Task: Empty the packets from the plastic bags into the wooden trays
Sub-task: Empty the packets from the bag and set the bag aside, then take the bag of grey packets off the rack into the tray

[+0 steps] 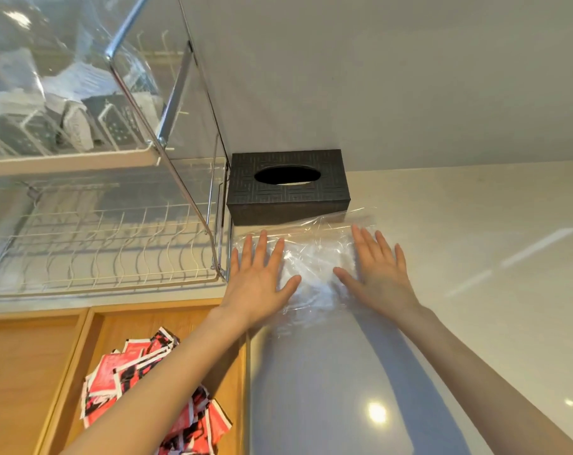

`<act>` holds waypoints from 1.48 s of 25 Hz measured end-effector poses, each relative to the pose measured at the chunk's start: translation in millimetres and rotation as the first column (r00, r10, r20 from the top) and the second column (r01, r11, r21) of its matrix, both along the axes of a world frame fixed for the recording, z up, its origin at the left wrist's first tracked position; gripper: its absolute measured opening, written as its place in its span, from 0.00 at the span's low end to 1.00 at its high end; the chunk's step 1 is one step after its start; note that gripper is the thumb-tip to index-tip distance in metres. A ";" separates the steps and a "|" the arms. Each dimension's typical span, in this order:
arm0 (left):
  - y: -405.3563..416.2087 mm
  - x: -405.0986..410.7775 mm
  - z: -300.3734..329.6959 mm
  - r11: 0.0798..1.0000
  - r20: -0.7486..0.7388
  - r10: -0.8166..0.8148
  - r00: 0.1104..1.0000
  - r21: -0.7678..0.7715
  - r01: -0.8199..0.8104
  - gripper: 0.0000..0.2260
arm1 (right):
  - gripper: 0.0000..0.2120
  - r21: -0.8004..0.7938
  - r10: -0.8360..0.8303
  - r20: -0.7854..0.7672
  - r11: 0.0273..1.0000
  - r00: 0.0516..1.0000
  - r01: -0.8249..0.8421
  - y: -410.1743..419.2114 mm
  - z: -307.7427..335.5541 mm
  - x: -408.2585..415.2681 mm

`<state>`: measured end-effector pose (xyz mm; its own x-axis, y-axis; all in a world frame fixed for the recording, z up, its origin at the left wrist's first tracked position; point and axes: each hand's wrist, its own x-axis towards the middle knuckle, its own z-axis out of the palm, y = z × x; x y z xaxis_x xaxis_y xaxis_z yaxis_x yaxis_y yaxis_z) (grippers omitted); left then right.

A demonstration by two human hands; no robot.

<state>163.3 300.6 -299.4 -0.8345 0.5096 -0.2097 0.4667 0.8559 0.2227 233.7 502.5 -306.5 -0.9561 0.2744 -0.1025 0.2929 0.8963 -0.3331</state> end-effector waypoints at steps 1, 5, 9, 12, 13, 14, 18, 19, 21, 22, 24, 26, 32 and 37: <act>-1.3 2.3 5.8 1.000 0.010 0.006 1.000 -0.004 -0.006 0.32 | 0.35 0.019 0.023 0.002 1.000 1.000 -0.023 -3.9 4.2 2.2; -10.4 18.2 40.3 1.000 0.004 0.014 1.000 0.025 -0.014 0.31 | 0.32 0.026 0.073 -0.031 0.997 0.997 -0.072 -24.1 34.0 12.6; -29.6 41.1 84.8 0.992 -0.116 -0.004 0.993 0.126 0.019 0.30 | 0.32 0.049 0.117 -0.085 0.992 0.990 -0.113 -47.1 80.4 28.5; -48.2 57.3 118.8 0.980 -0.197 -0.011 0.980 0.192 0.050 0.29 | 0.31 0.051 0.164 -0.149 0.986 0.975 -0.158 -69.7 116.5 42.1; -56.5 62.4 130.6 0.978 -0.223 -0.013 0.975 0.198 0.059 0.29 | 0.31 0.062 0.181 -0.170 0.983 0.969 -0.173 -79.1 128.6 46.5; -64.3 66.3 141.0 0.977 -0.247 -0.014 0.969 0.202 0.066 0.29 | 0.31 0.075 0.201 -0.189 0.979 0.961 -0.190 -87.8 139.4 49.9; -101.3 73.5 178.6 0.970 -0.334 0.018 0.942 0.236 0.065 0.29 | 0.31 0.121 0.274 -0.242 0.960 0.931 -0.251 -125.8 179.2 53.3; -110.8 73.1 187.0 0.968 -0.356 0.026 0.934 0.241 0.065 0.29 | 0.31 0.136 0.289 -0.258 0.956 0.922 -0.262 -134.6 188.3 52.3; -130.5 70.8 202.5 0.967 -0.391 0.037 0.920 0.246 0.066 0.28 | 0.30 0.162 0.314 -0.276 0.947 0.908 -0.278 -152.7 204.7 49.3; -139.9 68.6 209.6 0.966 -0.408 0.043 0.912 0.250 0.066 0.28 | 0.30 0.175 0.326 -0.283 0.942 0.902 -0.285 -160.8 211.5 47.2; -159.6 63.1 222.6 0.965 -0.441 0.053 0.896 0.254 0.068 0.28 | 0.30 0.195 0.346 -0.297 0.934 0.890 -0.298 -177.8 223.3 42.7; -177.3 56.4 232.8 0.968 -0.462 0.056 0.885 0.244 0.066 0.28 | 0.30 0.213 0.362 -0.315 0.928 0.877 -0.306 -192.9 232.6 36.7; -216.8 25.6 253.3 0.974 -0.509 0.060 0.859 0.219 0.062 0.28 | 0.30 0.253 0.382 -0.337 0.917 0.860 -0.308 -228.0 250.3 7.9; -239.2 -22.0 268.4 0.982 -0.538 0.054 0.841 0.182 0.054 0.28 | 0.29 0.261 0.407 -0.368 0.908 0.836 -0.327 -243.6 266.9 -31.4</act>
<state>141.3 61.4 -31.0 -0.7874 0.4934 0.3695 0.5582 0.8250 0.0878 202.3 258.9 -39.6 -0.9344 -0.1299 0.3318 -0.1951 0.9657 -0.1713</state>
